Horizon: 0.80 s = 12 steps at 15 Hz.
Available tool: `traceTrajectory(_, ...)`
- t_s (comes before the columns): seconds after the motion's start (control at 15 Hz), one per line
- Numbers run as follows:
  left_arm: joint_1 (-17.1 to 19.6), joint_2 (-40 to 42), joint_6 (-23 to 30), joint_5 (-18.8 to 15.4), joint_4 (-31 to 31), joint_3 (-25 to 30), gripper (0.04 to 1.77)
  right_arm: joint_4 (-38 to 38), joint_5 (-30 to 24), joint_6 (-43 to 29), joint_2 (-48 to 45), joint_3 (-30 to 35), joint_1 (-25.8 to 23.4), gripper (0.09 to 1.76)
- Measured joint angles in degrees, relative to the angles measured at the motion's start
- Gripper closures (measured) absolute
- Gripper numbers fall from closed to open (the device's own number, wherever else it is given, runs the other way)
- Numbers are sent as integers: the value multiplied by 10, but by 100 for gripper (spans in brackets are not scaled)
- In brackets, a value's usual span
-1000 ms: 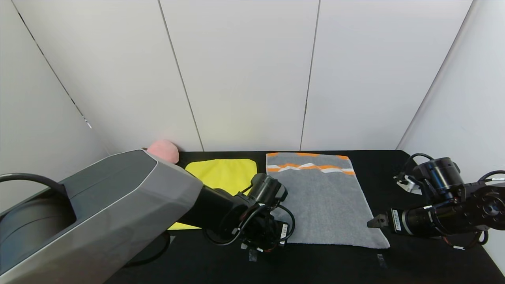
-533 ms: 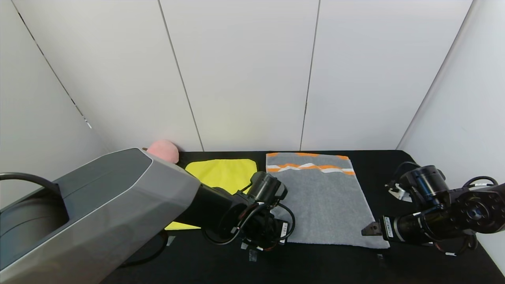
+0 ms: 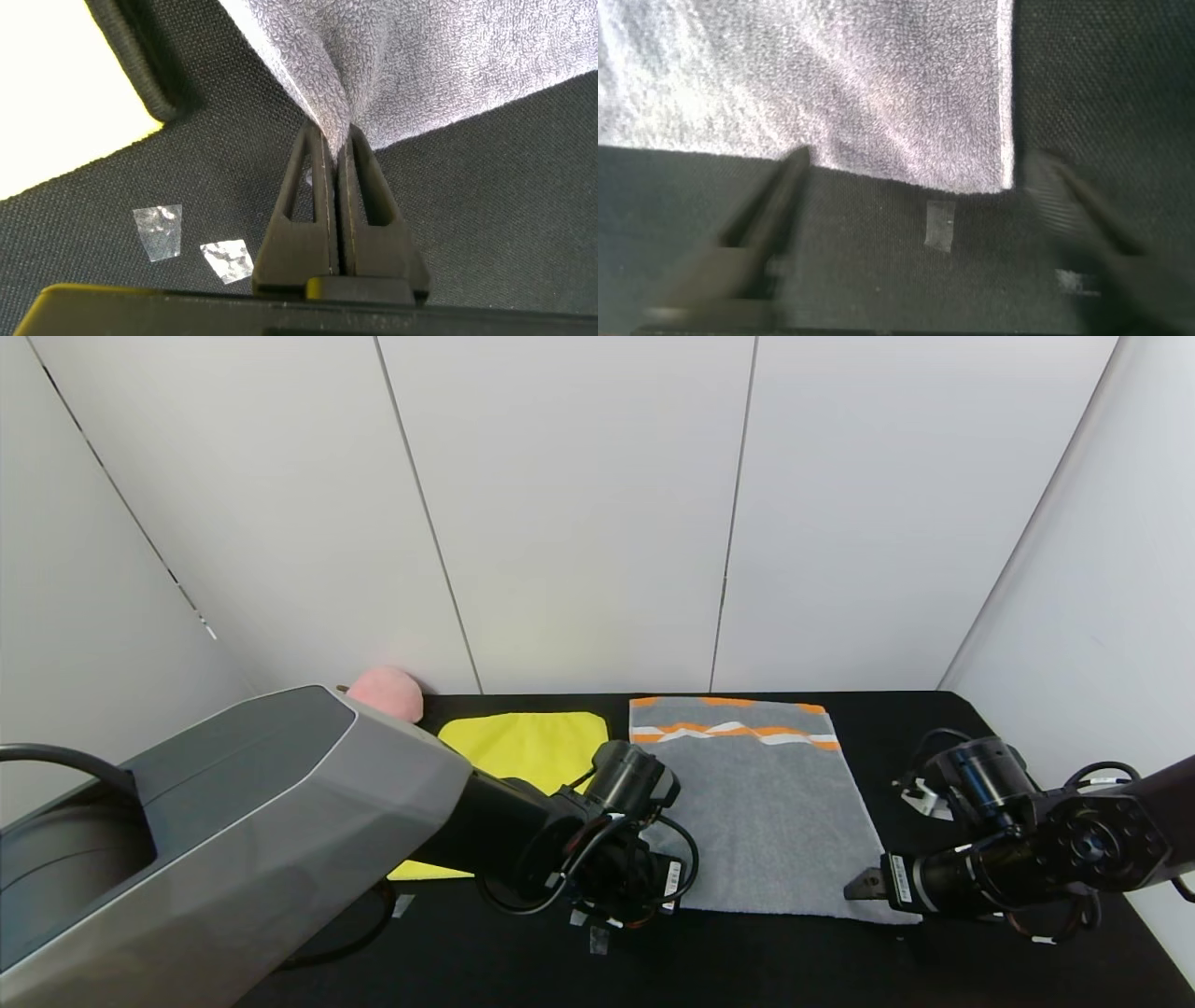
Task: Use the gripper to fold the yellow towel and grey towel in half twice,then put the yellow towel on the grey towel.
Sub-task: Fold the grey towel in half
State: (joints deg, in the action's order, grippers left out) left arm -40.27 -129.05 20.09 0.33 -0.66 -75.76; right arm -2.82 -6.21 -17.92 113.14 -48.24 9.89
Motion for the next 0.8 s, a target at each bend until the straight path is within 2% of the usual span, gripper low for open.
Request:
traceTrajectory(0.2,0,0,0,0,0,0,169,-10,0,0,7,0,0,81)
traceTrajectory(0.4,0,0,0,0,0,0,169,-11,0,0,14,0,0,112)
traceTrajectory(0.47,0,0,0,0,0,0,169,-11,0,0,16,0,0,160)
traceTrajectory(0.53,0,0,0,0,0,0,169,-12,0,0,18,0,0,171)
traceTrajectory(0.8,1,0,0,0,0,1,169,-15,0,-1,20,1,0,171)
